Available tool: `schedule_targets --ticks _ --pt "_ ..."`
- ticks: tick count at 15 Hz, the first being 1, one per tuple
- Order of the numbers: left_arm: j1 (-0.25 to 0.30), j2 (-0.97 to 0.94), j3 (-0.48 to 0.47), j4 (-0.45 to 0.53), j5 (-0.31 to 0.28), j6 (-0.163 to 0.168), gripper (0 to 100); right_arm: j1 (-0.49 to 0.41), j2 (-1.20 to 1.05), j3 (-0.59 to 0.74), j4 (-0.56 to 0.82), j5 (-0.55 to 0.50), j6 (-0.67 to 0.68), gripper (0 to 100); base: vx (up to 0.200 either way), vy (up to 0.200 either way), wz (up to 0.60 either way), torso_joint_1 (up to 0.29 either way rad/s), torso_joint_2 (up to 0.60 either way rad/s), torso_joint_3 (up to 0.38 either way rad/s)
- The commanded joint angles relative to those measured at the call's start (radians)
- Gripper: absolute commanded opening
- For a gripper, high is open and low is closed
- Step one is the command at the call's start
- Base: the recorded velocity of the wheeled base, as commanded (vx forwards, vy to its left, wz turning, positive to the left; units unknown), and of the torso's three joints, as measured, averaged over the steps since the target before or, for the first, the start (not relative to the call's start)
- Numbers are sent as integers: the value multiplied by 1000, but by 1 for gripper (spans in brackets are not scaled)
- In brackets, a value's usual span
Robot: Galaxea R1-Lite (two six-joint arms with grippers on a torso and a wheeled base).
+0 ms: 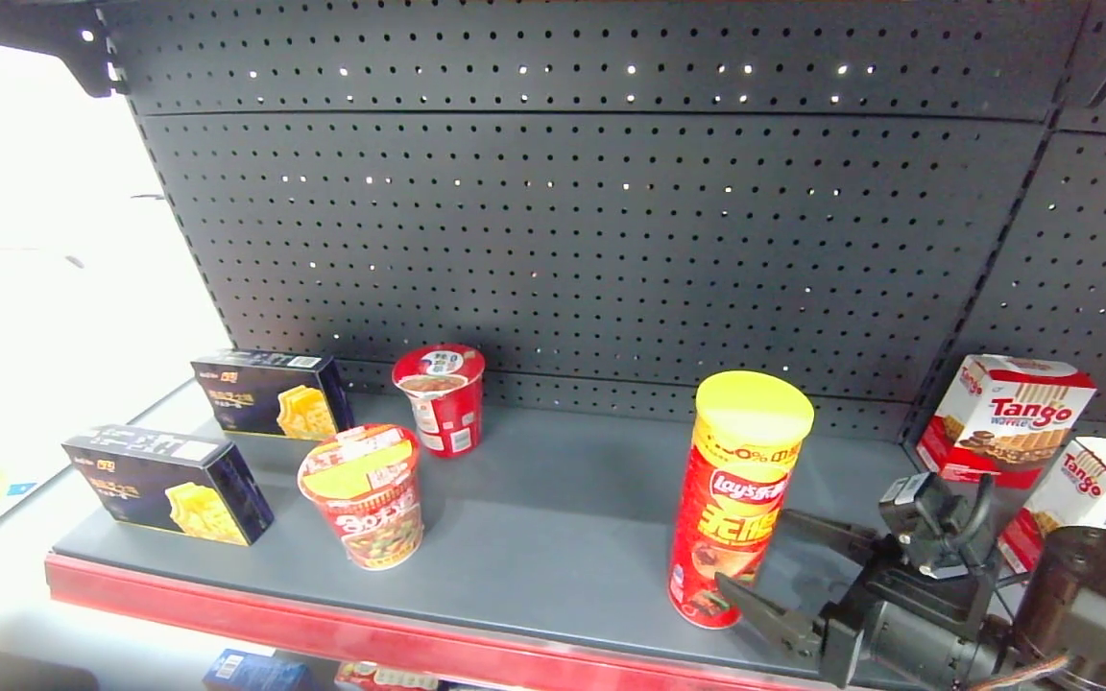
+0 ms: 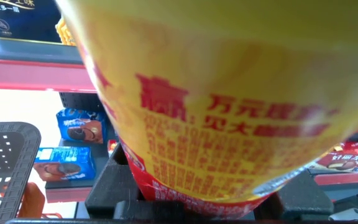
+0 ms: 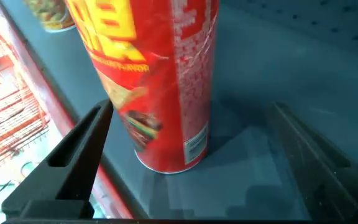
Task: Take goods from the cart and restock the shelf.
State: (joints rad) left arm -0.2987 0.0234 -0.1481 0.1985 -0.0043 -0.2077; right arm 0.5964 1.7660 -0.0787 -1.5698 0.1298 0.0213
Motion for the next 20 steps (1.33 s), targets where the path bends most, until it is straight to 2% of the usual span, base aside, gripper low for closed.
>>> schedule_targets --ticks 1,3,7,11,13,20 --pt "0 -2 2 -1 0 -1 0 -3 -85 33 -1 2 0 100 0 0 0 0 0 0" --pt "-5 -8 15 -1 0 -1 0 8 -129 77 -1 1 0 100 0 0 0 0 0 0" --pt "-8 -17 18 -1 0 -7 0 -4 -163 77 28 -6 0 100 0 0 0 0 0 0" --pt "-8 -22 16 -1 0 -15 0 -112 -178 77 30 -6 -1 100 0 0 0 0 0 0" --pt "-8 -22 16 -1 -2 -26 0 -132 -172 77 30 -6 -1 100 0 0 0 0 0 0" --pt "-13 -23 16 -1 -2 -36 0 -135 -91 65 22 1 -1 100 0 0 0 0 0 0"
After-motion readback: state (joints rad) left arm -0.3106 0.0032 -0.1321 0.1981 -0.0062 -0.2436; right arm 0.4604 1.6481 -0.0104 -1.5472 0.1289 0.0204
